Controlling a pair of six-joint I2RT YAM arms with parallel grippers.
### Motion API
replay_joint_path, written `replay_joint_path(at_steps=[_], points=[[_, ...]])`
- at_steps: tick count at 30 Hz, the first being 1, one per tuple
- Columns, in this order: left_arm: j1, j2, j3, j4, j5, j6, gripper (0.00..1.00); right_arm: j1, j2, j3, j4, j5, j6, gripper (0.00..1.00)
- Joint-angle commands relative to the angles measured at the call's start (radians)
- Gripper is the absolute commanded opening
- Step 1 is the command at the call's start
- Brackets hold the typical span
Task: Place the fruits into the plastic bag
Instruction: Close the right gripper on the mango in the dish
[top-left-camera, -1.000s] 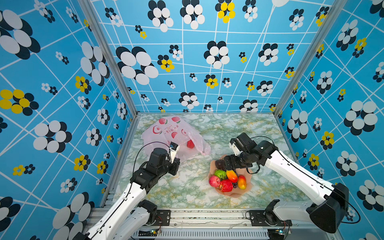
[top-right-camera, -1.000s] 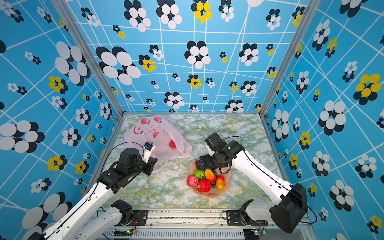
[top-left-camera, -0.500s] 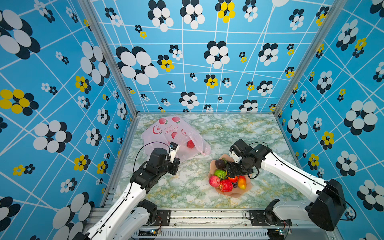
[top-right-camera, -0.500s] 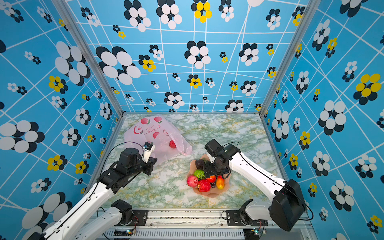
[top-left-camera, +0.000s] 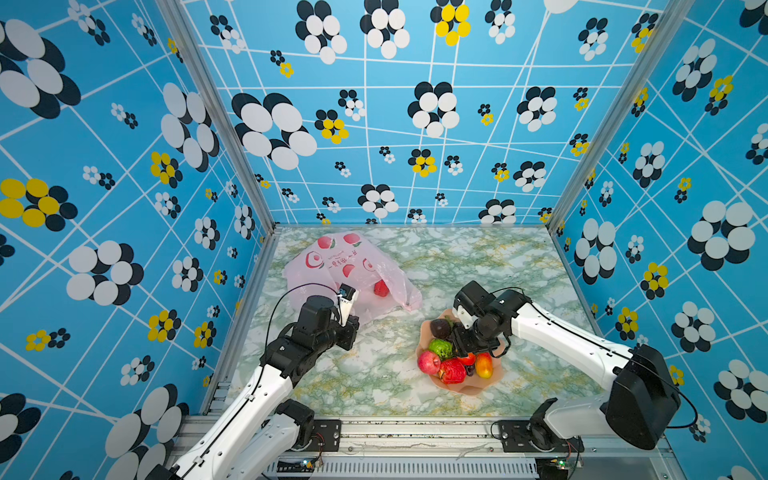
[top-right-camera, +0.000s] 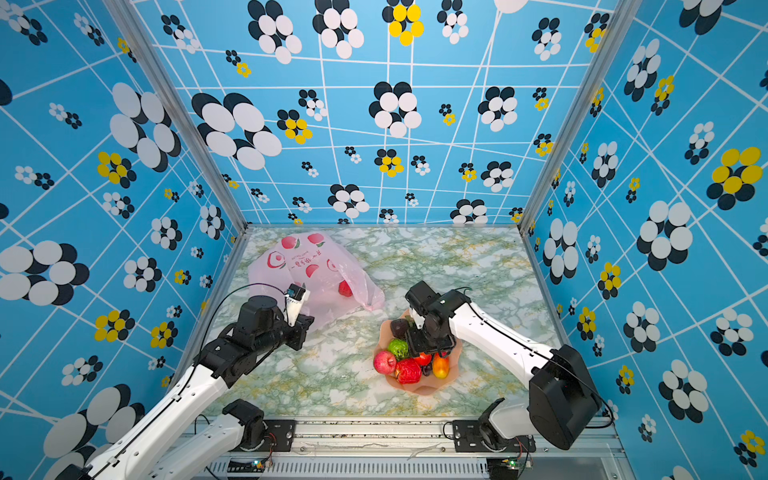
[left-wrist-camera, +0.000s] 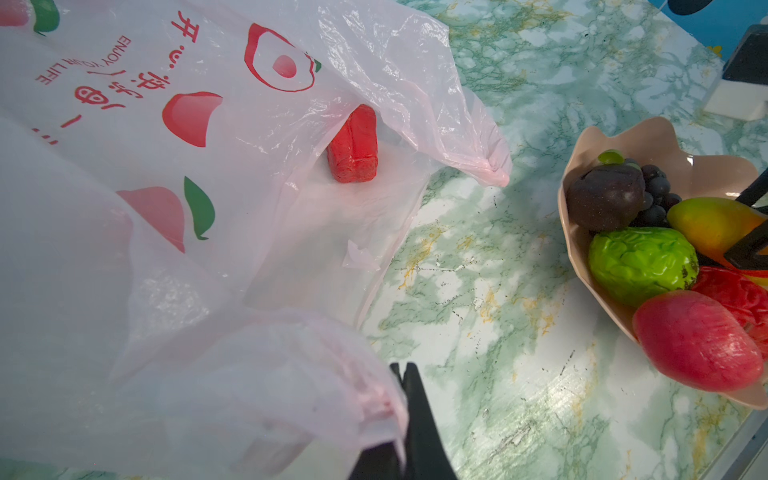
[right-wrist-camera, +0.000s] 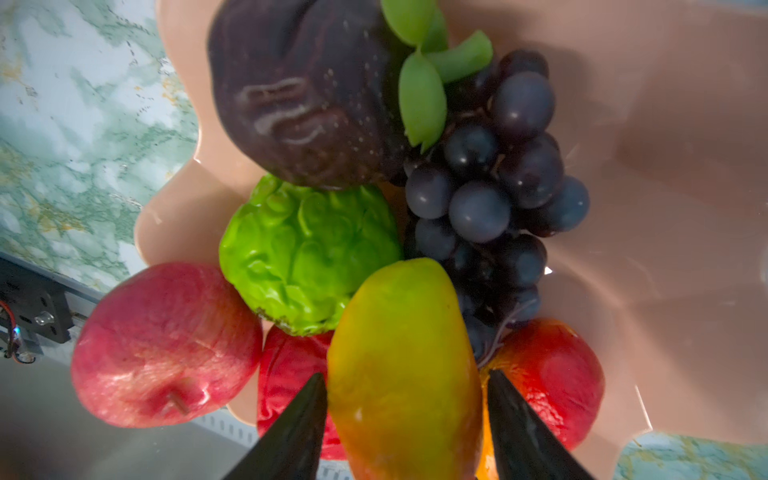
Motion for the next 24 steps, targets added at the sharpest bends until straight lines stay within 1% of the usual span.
replay_joint_path(at_steps=[1, 7, 14, 24], points=[[0.009, -0.014, 0.010, -0.002, -0.006, 0.003, 0.00, 0.002, 0.008, -0.020, -0.001, -0.007, -0.015, 0.59], [0.015, -0.012, 0.010, 0.000, -0.002, -0.001, 0.00, 0.001, -0.011, -0.022, -0.019, 0.011, -0.016, 0.54], [0.024, -0.008, 0.011, 0.007, 0.011, -0.005, 0.00, -0.001, -0.049, -0.033, -0.018, 0.029, -0.016, 0.43], [0.026, -0.013, 0.009, 0.006, 0.017, -0.011, 0.00, -0.010, -0.114, -0.026, -0.042, 0.015, 0.000, 0.43]])
